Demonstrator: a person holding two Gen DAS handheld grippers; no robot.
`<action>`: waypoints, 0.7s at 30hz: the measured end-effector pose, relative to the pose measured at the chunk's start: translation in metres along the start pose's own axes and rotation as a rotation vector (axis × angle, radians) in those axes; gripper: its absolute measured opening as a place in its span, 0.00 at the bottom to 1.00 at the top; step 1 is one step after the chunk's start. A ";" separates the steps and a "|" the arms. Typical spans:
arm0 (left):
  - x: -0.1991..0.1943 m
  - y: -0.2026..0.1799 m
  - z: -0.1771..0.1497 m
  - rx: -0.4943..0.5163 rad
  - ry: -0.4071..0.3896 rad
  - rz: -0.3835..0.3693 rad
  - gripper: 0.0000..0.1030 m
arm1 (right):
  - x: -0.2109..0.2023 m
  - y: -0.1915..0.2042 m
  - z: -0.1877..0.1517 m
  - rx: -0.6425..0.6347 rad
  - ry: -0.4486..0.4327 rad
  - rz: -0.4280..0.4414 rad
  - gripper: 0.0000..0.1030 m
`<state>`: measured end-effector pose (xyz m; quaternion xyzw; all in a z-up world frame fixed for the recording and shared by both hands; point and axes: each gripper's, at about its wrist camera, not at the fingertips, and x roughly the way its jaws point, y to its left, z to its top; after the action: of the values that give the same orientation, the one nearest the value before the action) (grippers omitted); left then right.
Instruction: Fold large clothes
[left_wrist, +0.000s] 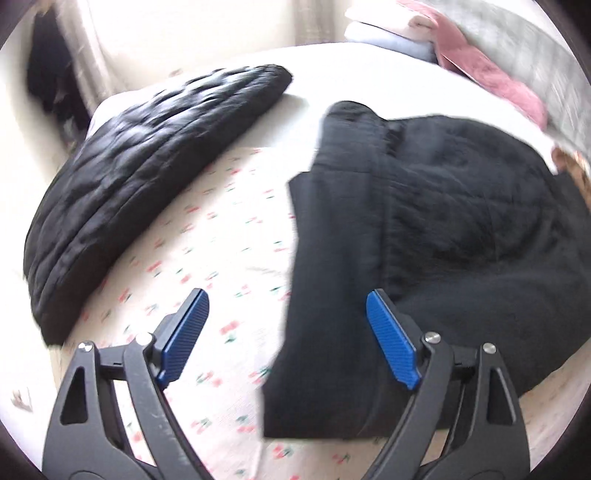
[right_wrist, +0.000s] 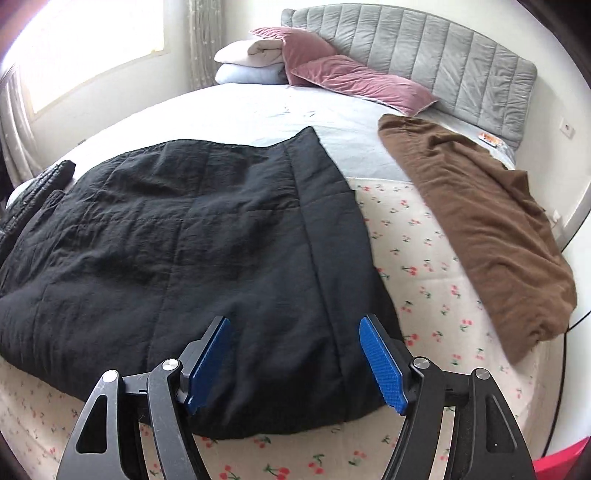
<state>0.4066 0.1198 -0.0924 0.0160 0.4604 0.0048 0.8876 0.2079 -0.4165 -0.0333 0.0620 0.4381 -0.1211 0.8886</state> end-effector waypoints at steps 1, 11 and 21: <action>-0.008 0.010 -0.003 -0.041 0.004 -0.019 0.85 | -0.007 -0.005 -0.001 0.026 -0.003 0.015 0.71; -0.066 0.044 -0.049 -0.367 0.024 -0.341 0.89 | -0.060 0.005 -0.024 0.092 -0.023 0.161 0.76; -0.007 0.040 -0.090 -0.582 0.072 -0.484 0.89 | -0.030 -0.034 -0.062 0.315 0.034 0.292 0.79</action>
<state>0.3294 0.1615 -0.1373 -0.3461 0.4613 -0.0741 0.8136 0.1338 -0.4306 -0.0471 0.2651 0.4150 -0.0572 0.8685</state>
